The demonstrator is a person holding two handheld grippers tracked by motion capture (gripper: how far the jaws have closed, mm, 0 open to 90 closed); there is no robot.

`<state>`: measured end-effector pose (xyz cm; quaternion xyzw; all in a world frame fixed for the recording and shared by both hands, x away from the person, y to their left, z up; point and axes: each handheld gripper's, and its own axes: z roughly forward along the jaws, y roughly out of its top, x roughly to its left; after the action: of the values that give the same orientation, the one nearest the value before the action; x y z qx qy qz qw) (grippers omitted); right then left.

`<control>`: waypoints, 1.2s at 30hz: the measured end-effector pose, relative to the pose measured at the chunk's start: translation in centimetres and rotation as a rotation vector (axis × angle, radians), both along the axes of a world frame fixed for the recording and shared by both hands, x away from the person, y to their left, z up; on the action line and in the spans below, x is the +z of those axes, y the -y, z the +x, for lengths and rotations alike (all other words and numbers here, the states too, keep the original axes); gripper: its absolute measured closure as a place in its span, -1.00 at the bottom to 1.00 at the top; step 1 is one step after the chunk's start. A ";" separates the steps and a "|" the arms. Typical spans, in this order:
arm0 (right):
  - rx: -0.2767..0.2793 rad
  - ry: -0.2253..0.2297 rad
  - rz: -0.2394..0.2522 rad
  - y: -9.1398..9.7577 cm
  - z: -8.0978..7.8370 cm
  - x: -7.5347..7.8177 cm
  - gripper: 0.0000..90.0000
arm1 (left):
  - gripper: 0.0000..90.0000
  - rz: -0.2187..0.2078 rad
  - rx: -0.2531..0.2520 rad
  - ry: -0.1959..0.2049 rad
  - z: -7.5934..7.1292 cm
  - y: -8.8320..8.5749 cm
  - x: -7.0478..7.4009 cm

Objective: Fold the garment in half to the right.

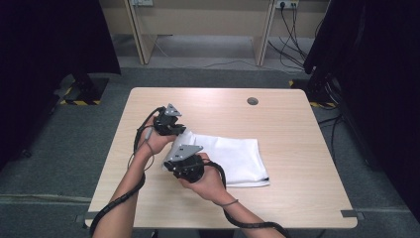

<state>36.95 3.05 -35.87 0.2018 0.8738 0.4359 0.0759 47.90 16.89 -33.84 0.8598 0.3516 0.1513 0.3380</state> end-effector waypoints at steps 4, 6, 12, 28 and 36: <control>0.000 0.006 0.012 -0.2 0.0 0.5 0.87 | 0.89 0.006 0.005 0.008 -0.1 -0.3 0.7; 0.002 0.009 0.016 -0.3 0.0 0.7 0.87 | 0.89 0.010 0.007 0.009 -0.1 -0.4 0.9; 0.000 0.011 0.034 -0.6 0.1 1.2 0.87 | 0.88 0.015 0.006 0.016 -0.1 -0.7 1.6; -0.001 0.023 0.055 -1.0 0.1 2.1 0.87 | 0.88 0.044 0.010 0.016 -0.2 -0.9 2.5; -0.009 0.028 0.060 0.1 0.1 2.4 0.87 | 0.88 0.062 0.021 0.002 0.2 0.1 2.8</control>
<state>37.00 2.97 -33.45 0.2017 0.8582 0.4645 0.0839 48.08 16.82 -31.05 0.8660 0.3555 0.1665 0.3098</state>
